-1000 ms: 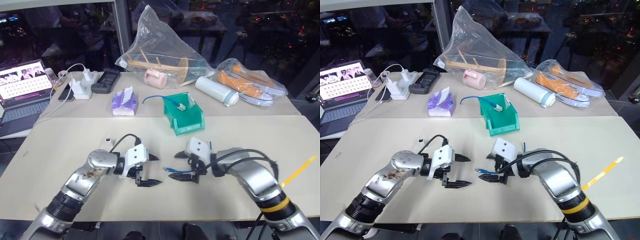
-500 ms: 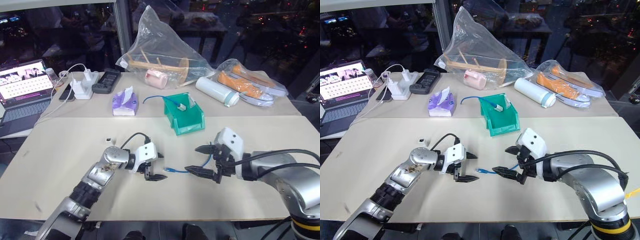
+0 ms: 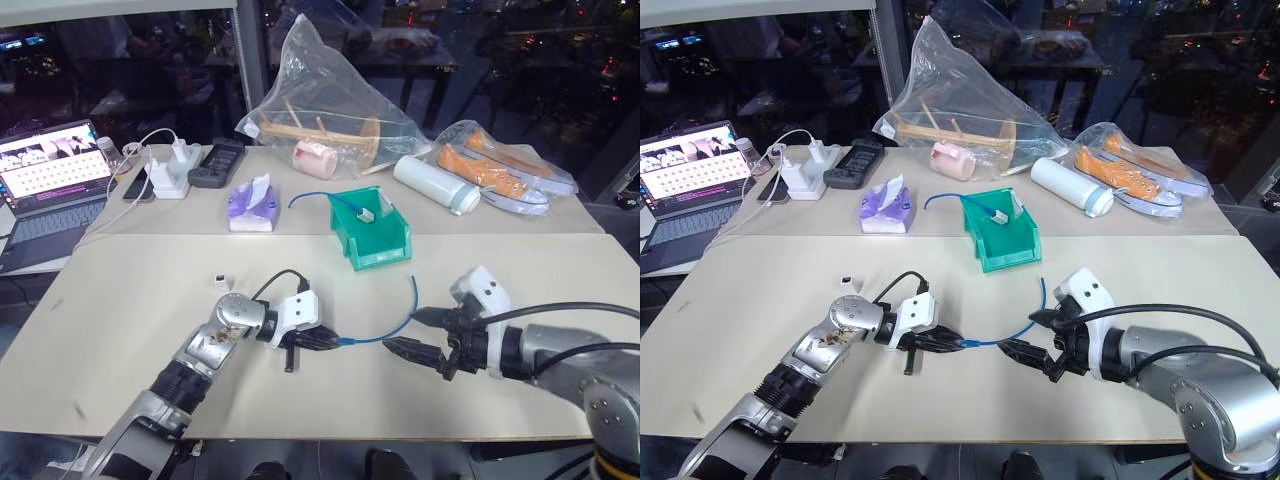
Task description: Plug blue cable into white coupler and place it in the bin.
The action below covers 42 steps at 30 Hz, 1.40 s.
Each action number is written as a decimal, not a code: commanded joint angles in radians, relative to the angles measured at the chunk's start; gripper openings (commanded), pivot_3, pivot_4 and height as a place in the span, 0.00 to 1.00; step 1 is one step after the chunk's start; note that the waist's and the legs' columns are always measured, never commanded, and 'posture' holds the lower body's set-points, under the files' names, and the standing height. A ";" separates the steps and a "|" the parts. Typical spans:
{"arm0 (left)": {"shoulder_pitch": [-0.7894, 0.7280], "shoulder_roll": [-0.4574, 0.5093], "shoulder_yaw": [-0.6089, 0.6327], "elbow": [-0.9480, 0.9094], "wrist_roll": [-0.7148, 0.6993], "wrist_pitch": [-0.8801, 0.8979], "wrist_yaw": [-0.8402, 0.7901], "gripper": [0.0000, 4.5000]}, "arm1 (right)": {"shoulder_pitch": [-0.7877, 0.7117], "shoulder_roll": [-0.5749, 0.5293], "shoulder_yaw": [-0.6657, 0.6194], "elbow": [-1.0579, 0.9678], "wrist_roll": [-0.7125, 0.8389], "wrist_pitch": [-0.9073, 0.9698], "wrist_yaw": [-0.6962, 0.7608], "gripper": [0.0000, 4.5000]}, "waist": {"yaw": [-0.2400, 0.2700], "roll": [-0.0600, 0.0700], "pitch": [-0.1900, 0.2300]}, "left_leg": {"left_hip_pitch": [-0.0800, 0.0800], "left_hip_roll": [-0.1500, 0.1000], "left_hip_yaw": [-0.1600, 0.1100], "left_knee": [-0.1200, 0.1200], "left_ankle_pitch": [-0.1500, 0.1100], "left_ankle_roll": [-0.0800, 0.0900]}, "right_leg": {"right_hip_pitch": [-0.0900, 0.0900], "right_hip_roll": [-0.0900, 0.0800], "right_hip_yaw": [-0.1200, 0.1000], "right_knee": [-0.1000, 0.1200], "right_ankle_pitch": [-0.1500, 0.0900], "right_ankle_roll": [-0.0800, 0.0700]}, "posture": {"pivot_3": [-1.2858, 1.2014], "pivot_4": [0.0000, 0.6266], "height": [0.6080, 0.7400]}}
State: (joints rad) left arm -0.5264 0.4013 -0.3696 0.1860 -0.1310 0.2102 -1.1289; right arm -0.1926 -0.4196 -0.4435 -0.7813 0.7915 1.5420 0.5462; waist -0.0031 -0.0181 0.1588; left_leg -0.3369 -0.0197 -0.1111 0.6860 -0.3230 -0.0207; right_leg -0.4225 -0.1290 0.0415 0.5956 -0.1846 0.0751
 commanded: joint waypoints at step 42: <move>0.064 -0.131 0.002 -0.429 -0.238 0.326 0.172 0.01 | 0.403 -0.077 0.264 -0.149 1.169 -1.063 -1.282 1.00 | -0.021 0.007 -0.002 | 0.001 -0.001 0.001 -0.003 0.000 0.001 | -0.001 0.000 0.003 -0.003 -0.001 0.000 | 0.52 0.24 1.00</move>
State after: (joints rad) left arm -0.4627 0.2726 -0.3737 -0.2030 -0.3552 0.5453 -0.9598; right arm 0.2124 -0.4877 -0.1933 -0.8715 1.9475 0.5109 -0.7428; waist -0.0240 -0.0115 0.1571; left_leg -0.3357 -0.0204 -0.1099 0.6834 -0.3232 -0.0201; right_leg -0.4233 -0.1289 0.0444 0.5930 -0.1853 0.0751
